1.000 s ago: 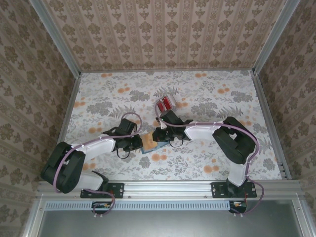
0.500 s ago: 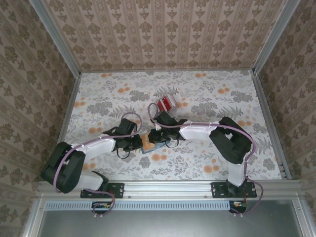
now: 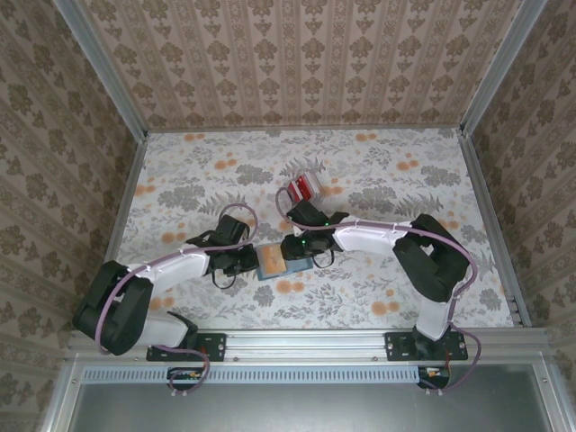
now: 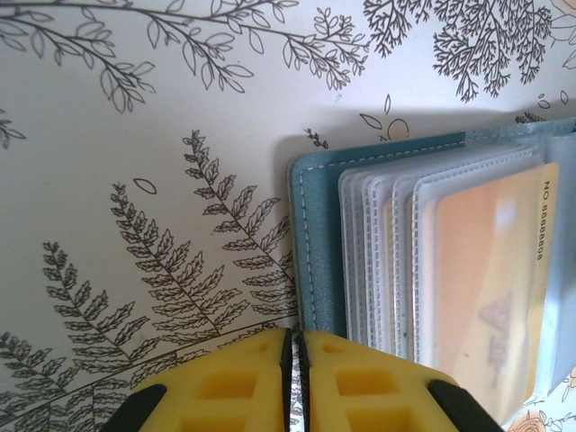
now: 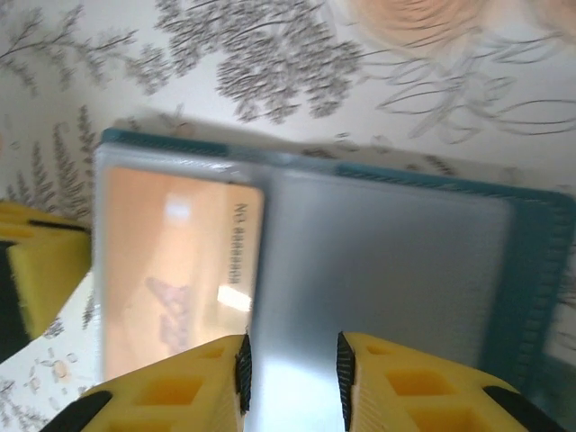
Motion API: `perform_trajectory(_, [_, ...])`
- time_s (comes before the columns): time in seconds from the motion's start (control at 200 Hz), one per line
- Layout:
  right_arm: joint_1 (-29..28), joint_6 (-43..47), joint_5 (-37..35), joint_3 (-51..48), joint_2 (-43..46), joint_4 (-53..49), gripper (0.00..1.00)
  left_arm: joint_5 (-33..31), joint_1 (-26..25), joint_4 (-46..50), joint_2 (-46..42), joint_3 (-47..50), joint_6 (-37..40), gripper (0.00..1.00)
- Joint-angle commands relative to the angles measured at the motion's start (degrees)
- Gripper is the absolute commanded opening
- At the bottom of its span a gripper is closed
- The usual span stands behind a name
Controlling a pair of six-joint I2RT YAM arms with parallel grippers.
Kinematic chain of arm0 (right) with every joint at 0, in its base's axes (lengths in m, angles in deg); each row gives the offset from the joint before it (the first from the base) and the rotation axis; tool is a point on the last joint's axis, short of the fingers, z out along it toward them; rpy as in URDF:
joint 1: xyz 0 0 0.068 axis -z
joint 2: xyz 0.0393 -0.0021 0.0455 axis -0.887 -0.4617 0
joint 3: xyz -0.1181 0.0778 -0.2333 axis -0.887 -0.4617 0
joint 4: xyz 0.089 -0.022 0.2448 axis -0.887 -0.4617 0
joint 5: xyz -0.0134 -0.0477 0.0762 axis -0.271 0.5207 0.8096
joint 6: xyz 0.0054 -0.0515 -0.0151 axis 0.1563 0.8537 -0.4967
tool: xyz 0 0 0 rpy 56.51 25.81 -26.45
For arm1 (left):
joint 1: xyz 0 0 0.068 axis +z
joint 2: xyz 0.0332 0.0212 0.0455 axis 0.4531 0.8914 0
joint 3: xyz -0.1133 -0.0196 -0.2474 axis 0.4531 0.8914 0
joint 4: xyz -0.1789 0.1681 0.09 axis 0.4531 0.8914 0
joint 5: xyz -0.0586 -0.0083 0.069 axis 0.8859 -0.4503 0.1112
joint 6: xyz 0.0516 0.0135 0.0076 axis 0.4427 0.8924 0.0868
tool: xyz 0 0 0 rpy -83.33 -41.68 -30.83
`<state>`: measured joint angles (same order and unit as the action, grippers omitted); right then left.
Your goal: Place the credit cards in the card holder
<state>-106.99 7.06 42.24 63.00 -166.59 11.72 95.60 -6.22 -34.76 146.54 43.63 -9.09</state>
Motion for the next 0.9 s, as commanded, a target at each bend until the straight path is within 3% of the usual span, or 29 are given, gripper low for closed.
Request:
perform_trajectory(0.0, [1.63, 1.64, -2.40, -1.96, 1.83, -3.50, 0.33, -0.52, 0.45, 1.67, -1.21, -1.08, 1.17, 0.14])
perform_trajectory(0.435, [3.95, 2.61, -4.23, -4.56, 2.08, -4.75, 0.34, -1.16, 3.26, 7.56, -2.47, -10.91, 6.37, 0.14])
perform_trajectory(0.74, [4.17, 2.19, 0.27, -6.59, 13.50, -5.69, 0.34, 1.11, 3.99, 5.39, 11.31, -18.43, 10.88, 0.13])
perform_trajectory(0.895, [3.55, 1.32, 3.33, -10.59, 15.29, -4.77, 0.32, 2.40, 4.15, 3.57, 16.30, -19.15, 11.77, 0.12])
